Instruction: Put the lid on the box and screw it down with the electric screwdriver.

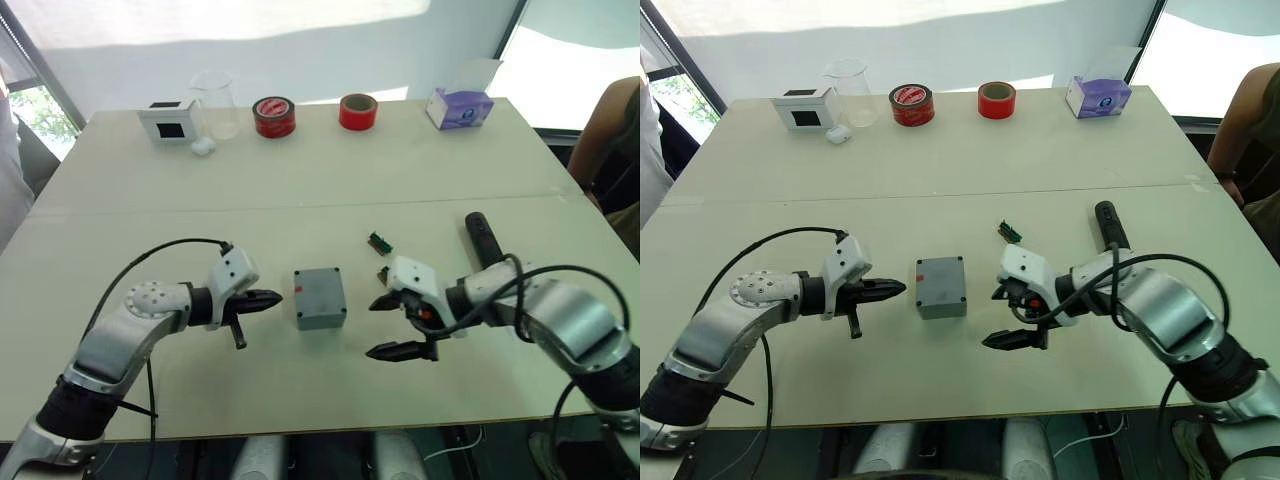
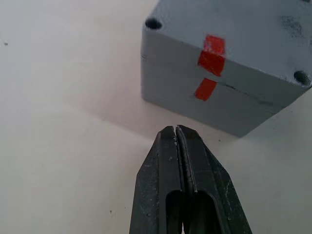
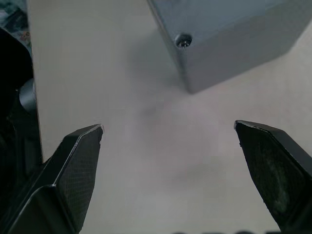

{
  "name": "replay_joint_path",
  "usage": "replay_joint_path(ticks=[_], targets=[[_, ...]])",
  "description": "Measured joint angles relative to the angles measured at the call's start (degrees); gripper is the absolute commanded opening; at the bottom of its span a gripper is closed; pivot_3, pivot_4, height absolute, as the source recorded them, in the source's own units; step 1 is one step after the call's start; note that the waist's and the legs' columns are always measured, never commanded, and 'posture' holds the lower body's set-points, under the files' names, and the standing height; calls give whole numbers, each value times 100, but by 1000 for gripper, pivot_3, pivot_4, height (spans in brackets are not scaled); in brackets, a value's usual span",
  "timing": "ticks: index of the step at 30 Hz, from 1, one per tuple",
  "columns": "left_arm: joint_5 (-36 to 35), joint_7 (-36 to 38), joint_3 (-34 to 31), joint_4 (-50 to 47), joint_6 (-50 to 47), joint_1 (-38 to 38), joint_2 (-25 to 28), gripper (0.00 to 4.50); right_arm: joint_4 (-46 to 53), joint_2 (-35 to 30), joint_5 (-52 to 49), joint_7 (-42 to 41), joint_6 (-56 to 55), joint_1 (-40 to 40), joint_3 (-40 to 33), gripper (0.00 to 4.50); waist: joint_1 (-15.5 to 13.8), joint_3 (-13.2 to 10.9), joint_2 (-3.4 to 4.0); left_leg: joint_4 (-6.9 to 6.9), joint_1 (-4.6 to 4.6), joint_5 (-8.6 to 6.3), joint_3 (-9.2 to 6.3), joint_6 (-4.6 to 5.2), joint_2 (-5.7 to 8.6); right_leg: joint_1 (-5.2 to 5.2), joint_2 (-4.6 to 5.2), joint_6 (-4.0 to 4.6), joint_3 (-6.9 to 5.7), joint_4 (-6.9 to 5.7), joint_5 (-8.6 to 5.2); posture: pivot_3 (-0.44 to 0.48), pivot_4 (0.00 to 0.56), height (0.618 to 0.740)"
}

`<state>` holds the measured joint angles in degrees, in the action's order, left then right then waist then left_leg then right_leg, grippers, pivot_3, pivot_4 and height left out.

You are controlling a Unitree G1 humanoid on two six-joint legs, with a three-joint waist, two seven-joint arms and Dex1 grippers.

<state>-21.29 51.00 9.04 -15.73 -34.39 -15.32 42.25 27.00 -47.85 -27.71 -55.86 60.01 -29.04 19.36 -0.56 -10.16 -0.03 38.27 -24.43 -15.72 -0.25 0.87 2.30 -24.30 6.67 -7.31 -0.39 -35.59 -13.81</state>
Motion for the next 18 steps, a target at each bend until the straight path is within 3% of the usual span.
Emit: replay_joint_path(ticks=[10,14,18], targets=[[289,331,343,506,311,-428,-308,0,104,591,-155,471,333,-2,15,4436,-7,1,-5,4,0,0,-5,1,5,5,0,0,-1,-7,0,0,150,740],[424,441,420,1141,575,-934,-785,0,169,660,-310,555,538,6,-17,4436,-21,1,-8,13,0,0,-6,1,7,5,-1,0,-2,-23,0,0,150,740],[667,533,512,1640,1008,-1213,-924,0,401,868,-570,667,663,109,-138,4436,1,2,-10,14,0,1,-5,1,6,1,-2,0,-2,-40,-1,0,150,740]])
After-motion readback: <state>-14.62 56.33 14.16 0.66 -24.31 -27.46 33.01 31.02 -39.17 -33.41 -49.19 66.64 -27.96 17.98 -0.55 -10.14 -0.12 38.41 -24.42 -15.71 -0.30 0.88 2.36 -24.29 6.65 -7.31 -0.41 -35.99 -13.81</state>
